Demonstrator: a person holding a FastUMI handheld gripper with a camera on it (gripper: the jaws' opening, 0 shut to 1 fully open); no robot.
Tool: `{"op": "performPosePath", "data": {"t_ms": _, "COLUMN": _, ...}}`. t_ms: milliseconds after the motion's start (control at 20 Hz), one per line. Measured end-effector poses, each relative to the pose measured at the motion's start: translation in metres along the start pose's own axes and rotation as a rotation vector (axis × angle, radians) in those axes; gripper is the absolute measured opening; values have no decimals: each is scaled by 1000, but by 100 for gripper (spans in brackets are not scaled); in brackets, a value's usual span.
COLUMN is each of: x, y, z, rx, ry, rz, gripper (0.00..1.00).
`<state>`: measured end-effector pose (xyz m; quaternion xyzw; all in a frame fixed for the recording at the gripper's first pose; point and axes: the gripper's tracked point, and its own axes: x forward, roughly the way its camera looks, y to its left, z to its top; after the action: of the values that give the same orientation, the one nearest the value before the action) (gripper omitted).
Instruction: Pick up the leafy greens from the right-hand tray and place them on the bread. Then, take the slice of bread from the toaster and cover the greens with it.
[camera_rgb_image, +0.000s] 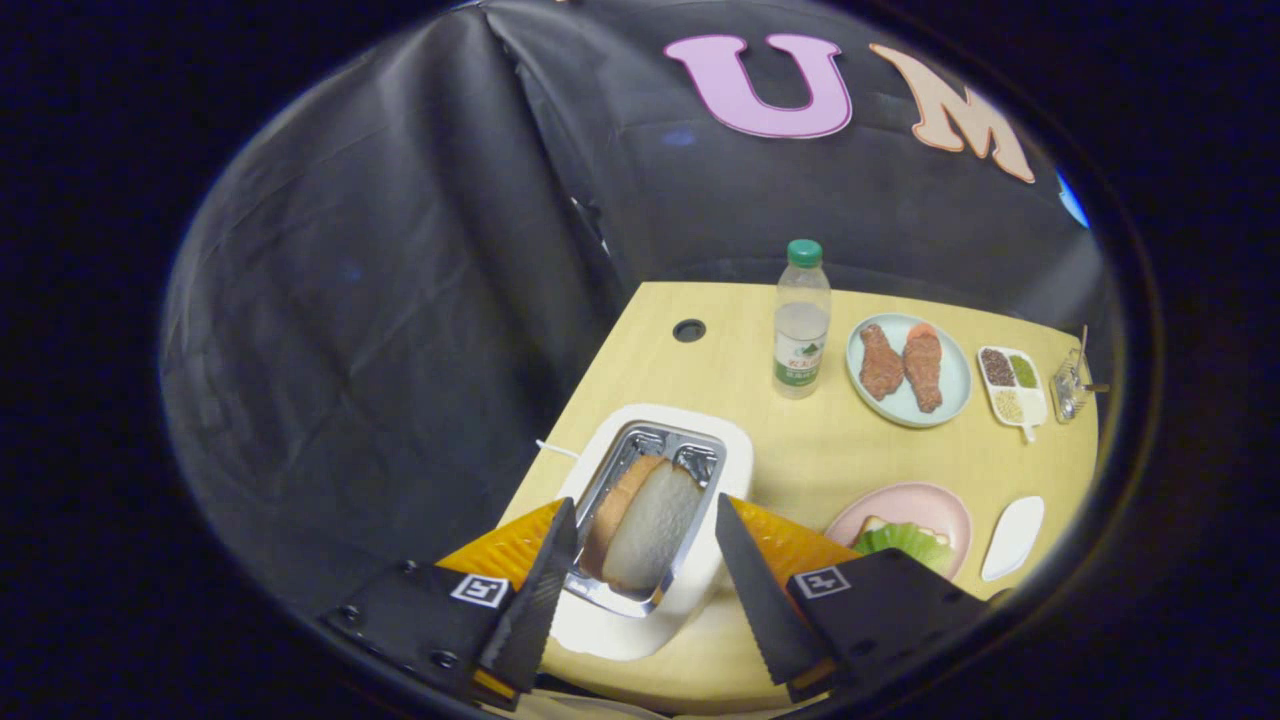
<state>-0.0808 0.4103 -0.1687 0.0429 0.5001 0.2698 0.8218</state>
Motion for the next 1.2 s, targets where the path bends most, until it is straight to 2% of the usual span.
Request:
{"op": "performPosePath", "data": {"t_ms": 150, "x": 8, "y": 4, "z": -4, "rx": -6, "ry": 22, "rz": -1, "gripper": 84}}
{"op": "performPosePath", "data": {"t_ms": 400, "x": 20, "y": 0, "z": -7, "rx": -6, "ry": 31, "rz": -36, "gripper": 34}}
{"op": "performPosePath", "data": {"t_ms": 500, "x": 10, "y": -4, "z": -5, "rx": -8, "ry": 41, "rz": -46, "gripper": 15}}
{"op": "performPosePath", "data": {"t_ms": 600, "x": 5, "y": -6, "z": 2, "rx": 2, "ry": 22, "rz": -46, "gripper": 4}}
{"op": "performPosePath", "data": {"t_ms": 1200, "x": -70, "y": -30, "z": 46, "rx": 58, "ry": -150, "rz": 22, "gripper": 5}}
